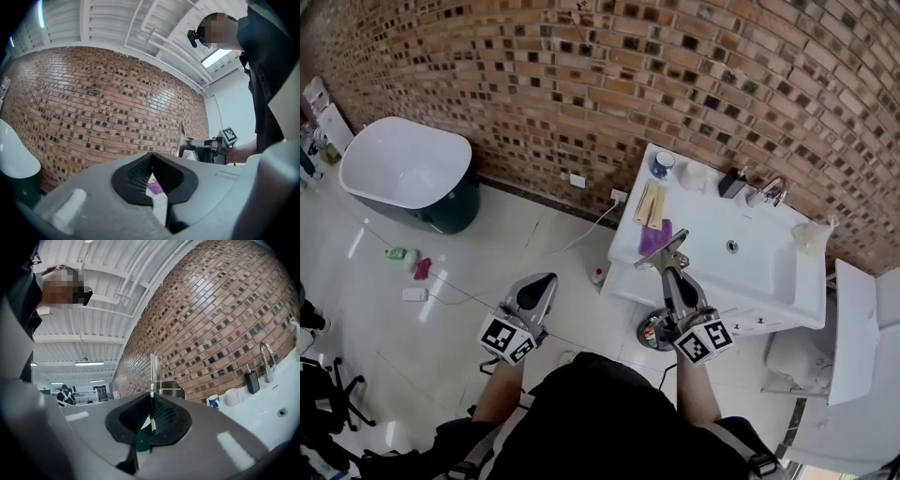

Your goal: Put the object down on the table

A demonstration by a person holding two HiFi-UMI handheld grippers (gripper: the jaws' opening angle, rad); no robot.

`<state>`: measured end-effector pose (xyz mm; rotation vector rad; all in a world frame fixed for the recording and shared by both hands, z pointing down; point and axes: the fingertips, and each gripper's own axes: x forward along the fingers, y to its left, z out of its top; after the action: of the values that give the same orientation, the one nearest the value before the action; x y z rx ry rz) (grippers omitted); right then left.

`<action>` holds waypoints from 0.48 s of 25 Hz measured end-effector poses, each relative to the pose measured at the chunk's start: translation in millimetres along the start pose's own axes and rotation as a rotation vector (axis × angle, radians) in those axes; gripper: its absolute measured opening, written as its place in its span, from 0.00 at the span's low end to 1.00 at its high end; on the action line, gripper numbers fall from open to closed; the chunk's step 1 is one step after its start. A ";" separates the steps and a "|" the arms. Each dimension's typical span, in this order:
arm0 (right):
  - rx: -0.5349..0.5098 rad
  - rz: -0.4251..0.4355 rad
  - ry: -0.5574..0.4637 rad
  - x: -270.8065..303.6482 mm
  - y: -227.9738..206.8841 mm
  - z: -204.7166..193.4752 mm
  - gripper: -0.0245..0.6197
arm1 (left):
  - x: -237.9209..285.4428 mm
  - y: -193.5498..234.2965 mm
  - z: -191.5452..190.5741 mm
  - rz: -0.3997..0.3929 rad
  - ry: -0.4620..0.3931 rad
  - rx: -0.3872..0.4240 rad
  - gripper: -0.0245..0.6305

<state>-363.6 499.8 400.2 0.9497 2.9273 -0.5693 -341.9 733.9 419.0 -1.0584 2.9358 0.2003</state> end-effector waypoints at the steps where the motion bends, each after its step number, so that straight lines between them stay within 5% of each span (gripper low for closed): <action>1: -0.009 -0.006 -0.002 -7.4 -6.9 5.1 0.05 | 10.4 -12.4 -2.9 -0.021 0.000 -0.004 0.04; 12: 0.003 -0.168 -0.067 -99.7 -79.6 32.4 0.05 | 73.0 -88.0 -13.8 -0.148 0.030 0.003 0.04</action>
<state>-330.8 372.6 408.8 0.6748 2.9639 -0.5987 -341.8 618.7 418.3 -1.2820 2.8656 0.1783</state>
